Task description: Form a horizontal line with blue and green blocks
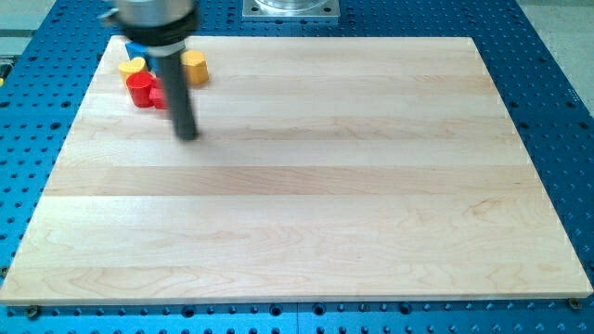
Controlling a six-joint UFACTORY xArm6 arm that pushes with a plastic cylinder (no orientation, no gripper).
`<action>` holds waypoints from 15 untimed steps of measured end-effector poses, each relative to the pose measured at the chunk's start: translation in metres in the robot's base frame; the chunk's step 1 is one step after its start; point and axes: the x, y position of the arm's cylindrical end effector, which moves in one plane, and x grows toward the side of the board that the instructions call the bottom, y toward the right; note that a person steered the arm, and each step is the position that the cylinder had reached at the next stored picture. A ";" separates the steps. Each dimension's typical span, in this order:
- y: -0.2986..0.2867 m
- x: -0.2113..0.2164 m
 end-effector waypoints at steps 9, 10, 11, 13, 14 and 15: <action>0.072 -0.188; 0.027 -0.207; 0.009 -0.165; 0.014 -0.098; -0.006 -0.088; -0.039 -0.068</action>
